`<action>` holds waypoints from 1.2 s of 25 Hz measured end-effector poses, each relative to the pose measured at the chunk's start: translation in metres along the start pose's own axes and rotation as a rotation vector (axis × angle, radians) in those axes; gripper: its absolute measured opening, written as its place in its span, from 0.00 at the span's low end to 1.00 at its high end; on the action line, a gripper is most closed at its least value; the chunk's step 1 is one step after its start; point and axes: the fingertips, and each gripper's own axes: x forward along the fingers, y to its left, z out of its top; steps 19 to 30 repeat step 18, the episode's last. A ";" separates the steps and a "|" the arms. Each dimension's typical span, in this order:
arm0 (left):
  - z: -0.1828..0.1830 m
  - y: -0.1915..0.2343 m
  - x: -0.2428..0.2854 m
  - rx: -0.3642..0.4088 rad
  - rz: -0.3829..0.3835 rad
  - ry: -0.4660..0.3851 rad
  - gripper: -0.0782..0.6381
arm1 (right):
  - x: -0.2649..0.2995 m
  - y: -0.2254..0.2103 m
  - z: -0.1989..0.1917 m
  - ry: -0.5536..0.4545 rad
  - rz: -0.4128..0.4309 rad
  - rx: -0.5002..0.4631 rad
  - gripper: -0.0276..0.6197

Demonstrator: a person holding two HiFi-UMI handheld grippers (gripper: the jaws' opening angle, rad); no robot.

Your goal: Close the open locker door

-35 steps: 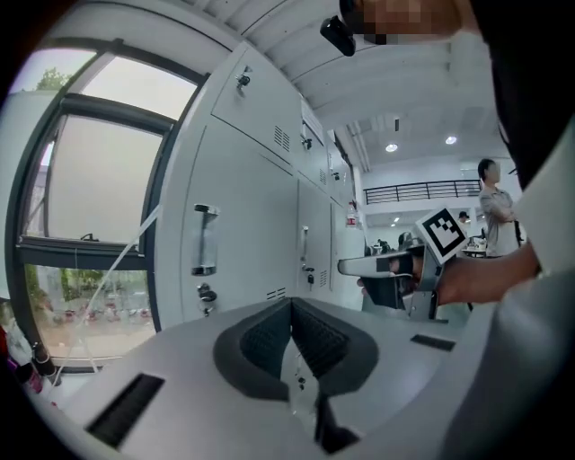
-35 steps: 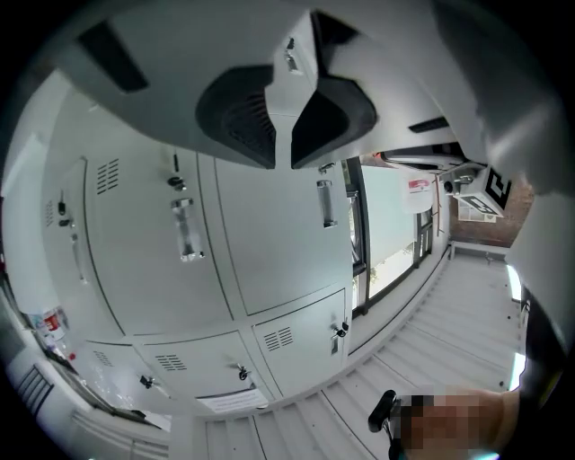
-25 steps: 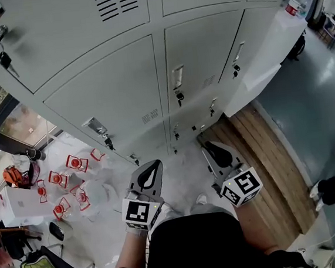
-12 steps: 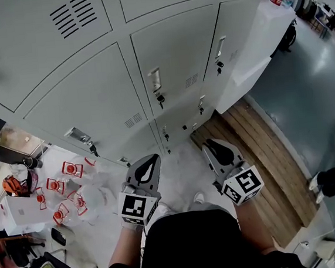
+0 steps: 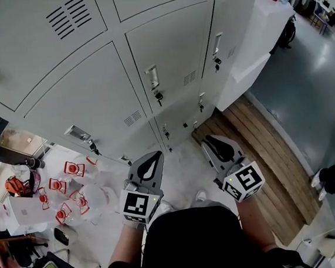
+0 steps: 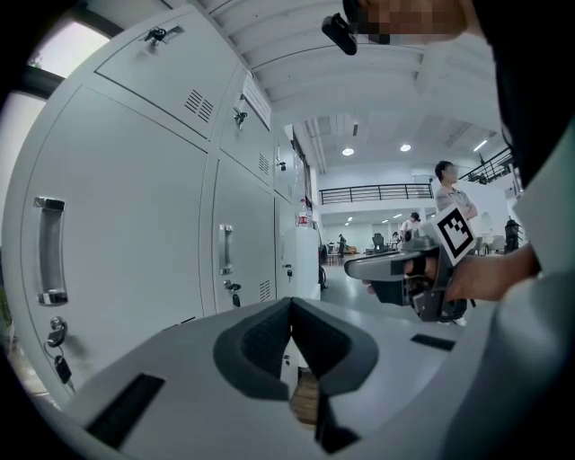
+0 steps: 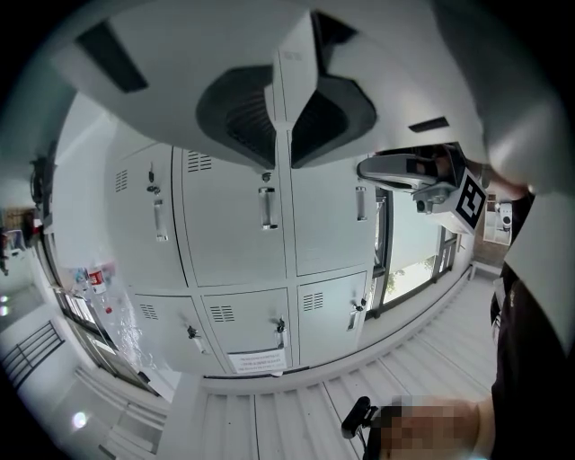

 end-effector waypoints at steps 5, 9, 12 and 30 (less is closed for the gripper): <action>-0.002 0.002 -0.006 -0.001 0.011 -0.002 0.14 | 0.000 0.005 0.000 0.000 0.010 -0.002 0.15; -0.001 0.001 -0.009 -0.006 0.012 -0.004 0.14 | -0.002 0.008 -0.002 -0.001 0.016 0.000 0.15; -0.003 0.000 -0.011 -0.009 0.013 -0.006 0.14 | -0.002 0.010 -0.002 -0.004 0.020 -0.002 0.15; 0.007 -0.004 -0.011 0.003 0.012 -0.014 0.14 | -0.003 0.010 0.000 0.003 0.021 -0.011 0.15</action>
